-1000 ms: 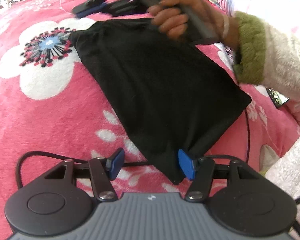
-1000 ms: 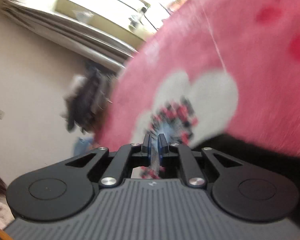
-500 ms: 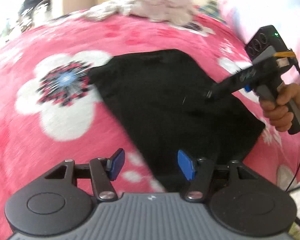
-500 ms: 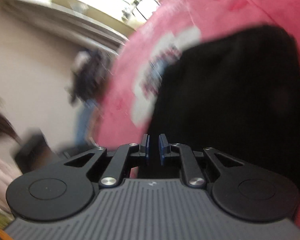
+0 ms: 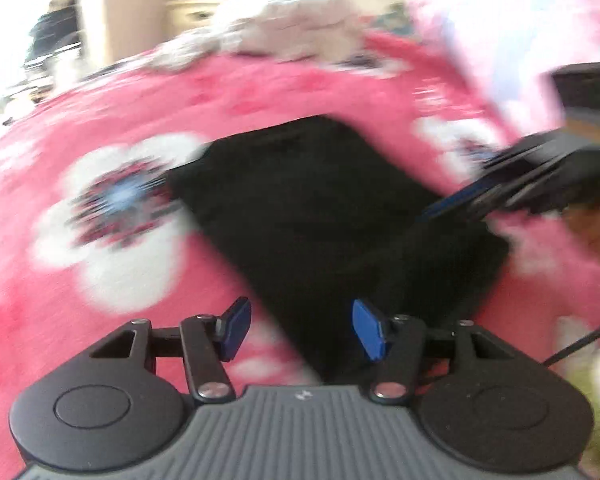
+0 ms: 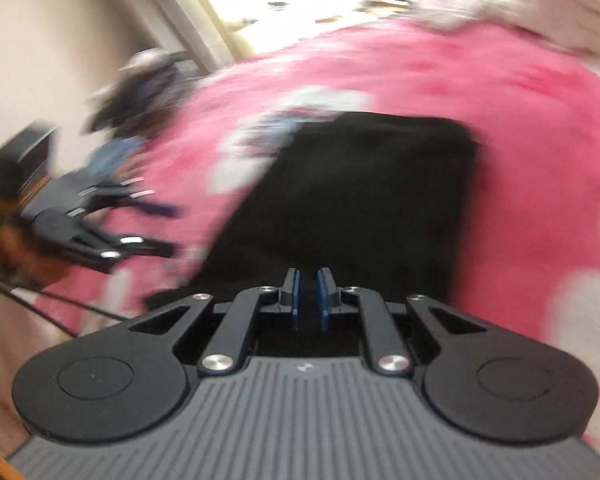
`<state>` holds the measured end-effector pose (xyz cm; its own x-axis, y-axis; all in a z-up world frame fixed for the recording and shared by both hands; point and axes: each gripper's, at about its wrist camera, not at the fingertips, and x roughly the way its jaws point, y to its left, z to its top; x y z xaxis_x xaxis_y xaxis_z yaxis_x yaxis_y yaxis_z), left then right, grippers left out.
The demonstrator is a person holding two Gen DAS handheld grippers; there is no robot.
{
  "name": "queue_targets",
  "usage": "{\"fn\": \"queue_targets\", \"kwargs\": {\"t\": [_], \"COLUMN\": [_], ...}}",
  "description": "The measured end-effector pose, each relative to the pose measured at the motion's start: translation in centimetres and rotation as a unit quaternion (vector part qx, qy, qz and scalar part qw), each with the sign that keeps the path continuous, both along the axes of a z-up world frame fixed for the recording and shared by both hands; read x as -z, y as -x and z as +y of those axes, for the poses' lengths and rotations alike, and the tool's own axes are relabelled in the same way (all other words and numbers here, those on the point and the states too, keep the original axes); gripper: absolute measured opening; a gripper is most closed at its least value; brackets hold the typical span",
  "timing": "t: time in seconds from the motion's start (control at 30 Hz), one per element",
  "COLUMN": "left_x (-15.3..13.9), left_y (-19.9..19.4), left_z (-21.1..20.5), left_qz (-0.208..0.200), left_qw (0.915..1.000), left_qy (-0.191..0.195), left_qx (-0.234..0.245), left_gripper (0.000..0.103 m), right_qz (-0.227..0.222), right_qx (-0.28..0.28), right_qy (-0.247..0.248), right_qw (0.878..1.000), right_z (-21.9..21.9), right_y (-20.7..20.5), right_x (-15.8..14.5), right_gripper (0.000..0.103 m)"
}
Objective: Fold clothes
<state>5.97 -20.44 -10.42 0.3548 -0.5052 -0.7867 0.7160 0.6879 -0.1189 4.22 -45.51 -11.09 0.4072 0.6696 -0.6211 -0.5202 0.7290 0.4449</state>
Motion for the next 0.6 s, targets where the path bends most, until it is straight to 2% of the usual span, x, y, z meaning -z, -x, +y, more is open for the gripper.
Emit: {"fn": "queue_targets", "kwargs": {"t": [0.07, 0.13, 0.17, 0.23, 0.33, 0.4, 0.5, 0.6], "left_x": [1.0, 2.6, 2.7, 2.4, 2.0, 1.0, -0.5, 0.5], "left_y": [1.1, 2.4, 2.7, 3.1, 3.8, 3.3, 2.4, 1.9], "left_z": [-1.4, -1.5, -1.0, 0.3, 2.2, 3.3, 3.9, 2.2], "left_qz": [0.031, 0.07, 0.08, 0.093, 0.112, 0.115, 0.107, 0.084], "left_qw": [0.9987, 0.9958, 0.9947, 0.993, 0.9899, 0.9893, 0.9901, 0.9912], "left_qy": [0.001, -0.02, -0.027, -0.037, -0.052, -0.059, -0.056, -0.061], "left_qx": [0.04, 0.056, 0.059, 0.064, 0.071, 0.068, 0.072, 0.082], "left_gripper": [0.048, 0.04, 0.04, 0.04, 0.041, 0.041, 0.043, 0.045], "right_qz": [0.019, 0.041, 0.052, 0.079, 0.098, 0.099, 0.076, 0.052], "right_qx": [-0.034, -0.042, -0.036, -0.007, 0.039, 0.053, 0.043, 0.035], "right_qy": [-0.012, 0.008, 0.013, -0.013, -0.003, -0.007, -0.015, -0.037], "right_qw": [0.999, 0.998, 0.998, 0.997, 0.994, 0.994, 0.996, 0.997], "right_z": [2.2, 2.6, 1.9, -0.7, -3.8, -4.8, -4.3, -2.3], "right_y": [0.1, 0.9, 1.6, 2.9, 4.2, 4.6, 4.4, 3.2], "right_x": [1.1, 2.7, 3.2, 3.4, 2.6, 1.7, 0.5, 0.3], "right_gripper": [0.01, 0.008, 0.007, 0.007, 0.007, 0.01, 0.01, 0.01]}}
